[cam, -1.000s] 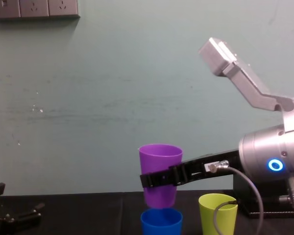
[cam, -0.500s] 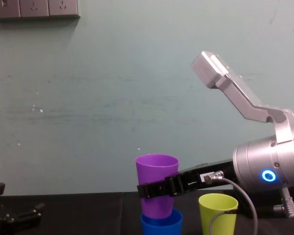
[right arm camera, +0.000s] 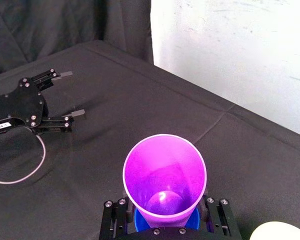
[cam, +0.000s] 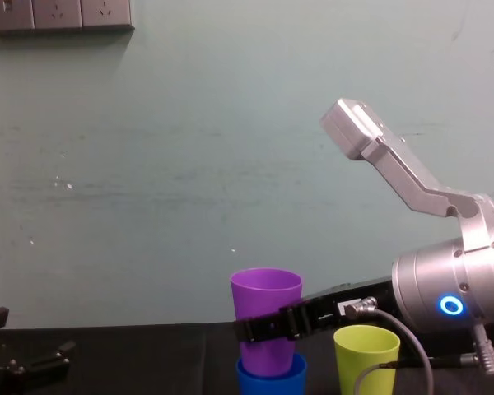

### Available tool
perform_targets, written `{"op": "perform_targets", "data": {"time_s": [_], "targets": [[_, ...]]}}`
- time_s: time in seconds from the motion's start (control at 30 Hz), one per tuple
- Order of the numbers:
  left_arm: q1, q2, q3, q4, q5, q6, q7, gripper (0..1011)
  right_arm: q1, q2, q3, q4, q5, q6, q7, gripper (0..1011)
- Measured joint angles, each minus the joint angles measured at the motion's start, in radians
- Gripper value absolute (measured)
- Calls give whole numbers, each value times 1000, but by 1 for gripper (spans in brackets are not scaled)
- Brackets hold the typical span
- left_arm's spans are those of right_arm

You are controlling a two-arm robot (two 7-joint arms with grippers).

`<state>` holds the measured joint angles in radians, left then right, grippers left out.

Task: Stack the three plastic cups sequentially using one hand.

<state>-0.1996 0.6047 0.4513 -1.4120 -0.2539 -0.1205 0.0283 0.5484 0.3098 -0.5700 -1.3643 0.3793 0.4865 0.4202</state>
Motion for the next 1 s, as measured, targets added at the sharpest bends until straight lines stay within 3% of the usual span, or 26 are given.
{"op": "perform_targets", "data": {"time_s": [1.0], "targets": [[0, 0, 0, 0, 0, 0, 0, 1000, -10, -13, 1, 33, -21, -27, -8, 715]]}}
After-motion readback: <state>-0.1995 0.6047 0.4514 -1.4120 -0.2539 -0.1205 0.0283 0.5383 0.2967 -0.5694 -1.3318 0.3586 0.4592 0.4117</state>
